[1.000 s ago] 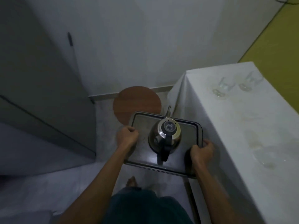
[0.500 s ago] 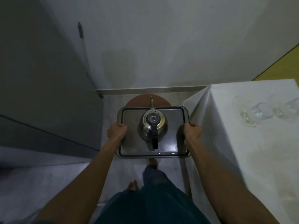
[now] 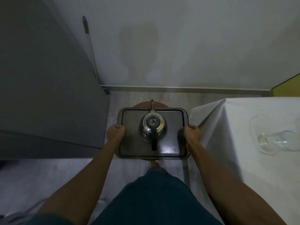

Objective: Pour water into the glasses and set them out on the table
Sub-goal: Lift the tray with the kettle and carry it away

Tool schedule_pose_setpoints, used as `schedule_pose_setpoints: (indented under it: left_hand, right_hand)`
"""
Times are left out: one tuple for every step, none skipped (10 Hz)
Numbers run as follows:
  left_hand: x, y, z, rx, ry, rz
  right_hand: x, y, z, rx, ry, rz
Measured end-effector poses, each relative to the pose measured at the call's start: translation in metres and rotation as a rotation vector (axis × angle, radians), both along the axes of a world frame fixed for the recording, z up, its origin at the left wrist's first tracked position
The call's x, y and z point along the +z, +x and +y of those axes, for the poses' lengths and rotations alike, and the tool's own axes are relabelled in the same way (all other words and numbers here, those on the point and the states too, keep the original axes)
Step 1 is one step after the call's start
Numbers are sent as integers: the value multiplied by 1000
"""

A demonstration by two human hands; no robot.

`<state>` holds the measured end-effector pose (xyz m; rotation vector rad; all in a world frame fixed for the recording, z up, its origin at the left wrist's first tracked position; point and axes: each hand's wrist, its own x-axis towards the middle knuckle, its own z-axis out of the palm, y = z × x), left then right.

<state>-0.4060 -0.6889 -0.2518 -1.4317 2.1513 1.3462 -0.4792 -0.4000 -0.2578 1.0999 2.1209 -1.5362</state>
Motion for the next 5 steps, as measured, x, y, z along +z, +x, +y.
schedule_pose_setpoints:
  left_hand:
    - [-2,3,-1,-73,-16,-10]
    - [8,5,1,-170,-29,-27]
    - [28,6,11,-288,-90,45]
    - [55,14,34,-612,-87,30]
    - [67,25,55,-917,-34,-92]
  right_hand:
    - [0,6,5,64,28,-20]
    - [4,10,10,155,46,-11]
    - [22,19,11,250,95,13]
    - [34,33,11,324,170,76]
    - [48,53,8,350,251,143]
